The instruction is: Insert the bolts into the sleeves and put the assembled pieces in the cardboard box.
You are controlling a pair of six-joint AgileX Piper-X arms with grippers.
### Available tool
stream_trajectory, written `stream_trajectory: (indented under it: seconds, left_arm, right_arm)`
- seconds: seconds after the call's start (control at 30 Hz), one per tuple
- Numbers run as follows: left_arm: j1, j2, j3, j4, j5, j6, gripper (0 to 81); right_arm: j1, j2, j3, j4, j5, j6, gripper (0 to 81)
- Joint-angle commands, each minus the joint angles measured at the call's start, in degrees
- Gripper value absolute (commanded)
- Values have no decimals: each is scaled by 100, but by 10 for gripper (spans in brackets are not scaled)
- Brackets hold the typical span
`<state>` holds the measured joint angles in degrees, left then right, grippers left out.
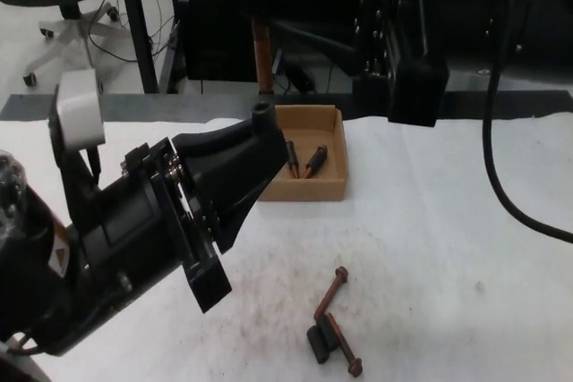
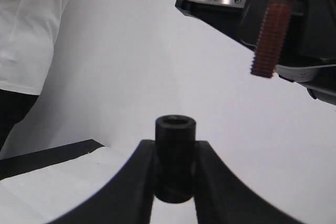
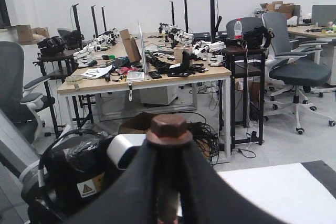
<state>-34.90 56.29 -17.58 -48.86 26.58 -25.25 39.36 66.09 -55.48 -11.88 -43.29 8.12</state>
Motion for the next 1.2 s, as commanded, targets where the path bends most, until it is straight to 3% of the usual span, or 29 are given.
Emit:
stream_trajectory:
  seconds: [0.0,0.33,0.6,1.17]
  left_arm:
    - [-7,-49,-28,-111,140,-41,2]
    - [-7,-58,-28,-111,547,320,2]
    - [-7,-58,-28,-111,2,318,2]
    - [-7,-58,-28,-369,2,318,2]
  right_arm:
    - [6,-10,-12,-31,19,-38,9]
    - [6,266,-12,-29,133,-38,9]
    - [6,264,-12,-44,133,-38,9]
    - [-40,264,-12,-32,133,-279,9]
